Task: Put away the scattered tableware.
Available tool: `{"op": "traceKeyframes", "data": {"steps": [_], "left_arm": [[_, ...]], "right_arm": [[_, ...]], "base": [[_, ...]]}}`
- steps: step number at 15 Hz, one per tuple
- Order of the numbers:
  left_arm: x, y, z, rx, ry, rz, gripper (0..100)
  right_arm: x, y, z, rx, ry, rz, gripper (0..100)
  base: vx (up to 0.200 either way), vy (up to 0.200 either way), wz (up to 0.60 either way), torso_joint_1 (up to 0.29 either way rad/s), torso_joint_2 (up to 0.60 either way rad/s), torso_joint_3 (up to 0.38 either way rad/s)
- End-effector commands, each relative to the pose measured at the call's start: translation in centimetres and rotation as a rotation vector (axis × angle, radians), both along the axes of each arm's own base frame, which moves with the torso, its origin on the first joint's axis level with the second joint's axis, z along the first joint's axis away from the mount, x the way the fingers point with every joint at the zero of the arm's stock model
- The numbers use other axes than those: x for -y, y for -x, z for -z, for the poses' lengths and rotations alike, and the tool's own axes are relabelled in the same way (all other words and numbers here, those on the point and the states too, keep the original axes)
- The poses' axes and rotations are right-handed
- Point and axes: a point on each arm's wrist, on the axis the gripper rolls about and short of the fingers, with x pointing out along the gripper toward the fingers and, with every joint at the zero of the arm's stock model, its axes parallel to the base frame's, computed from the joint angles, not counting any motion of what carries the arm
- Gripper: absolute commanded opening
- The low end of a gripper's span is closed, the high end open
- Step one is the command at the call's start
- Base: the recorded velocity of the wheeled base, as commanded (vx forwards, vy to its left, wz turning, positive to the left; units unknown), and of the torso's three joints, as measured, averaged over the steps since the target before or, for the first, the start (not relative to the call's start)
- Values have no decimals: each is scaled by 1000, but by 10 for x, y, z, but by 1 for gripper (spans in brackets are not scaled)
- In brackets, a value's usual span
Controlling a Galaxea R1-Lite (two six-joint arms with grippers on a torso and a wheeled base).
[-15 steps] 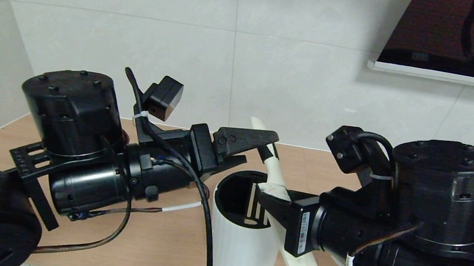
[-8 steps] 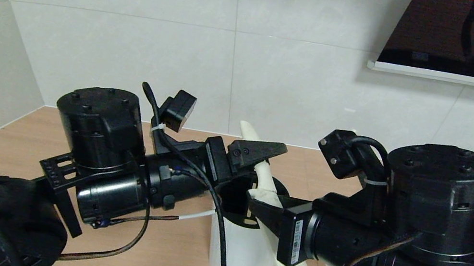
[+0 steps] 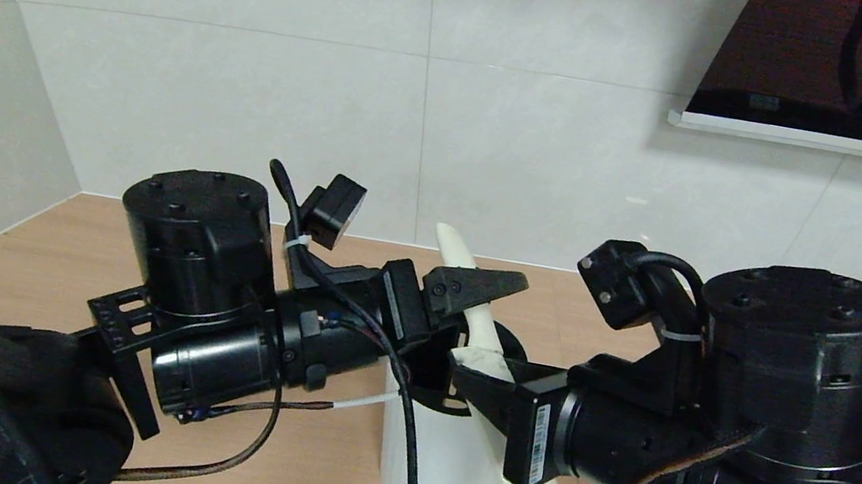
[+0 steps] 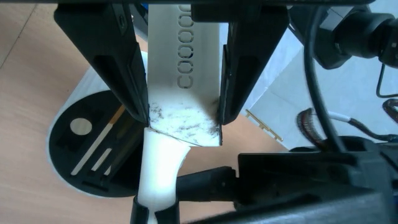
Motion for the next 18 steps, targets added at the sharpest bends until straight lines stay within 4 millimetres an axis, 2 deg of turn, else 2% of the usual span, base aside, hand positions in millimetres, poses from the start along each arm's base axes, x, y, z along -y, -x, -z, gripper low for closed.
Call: {"op": "traceKeyframes", "data": {"steps": [1, 15, 16, 18], "left_arm": [[2, -1, 1, -3, -3, -6, 0], [3, -2, 2, -5, -3, -9, 0], [3, -2, 2, -4, -2, -9, 0], [2, -2, 1, -2, 0, -9, 0]], "right_arm": [[0, 0, 0, -1, 1, 0, 0], [0, 0, 2, -3, 5, 0, 0], [0, 0, 2, -4, 6, 0, 100], [0, 0, 3, -5, 7, 0, 100]], "base": [[0, 0, 0, 0, 0, 0], [0, 0, 0, 0, 0, 0], [0, 0, 0, 0, 0, 0], [0, 0, 0, 0, 0, 0]]}}
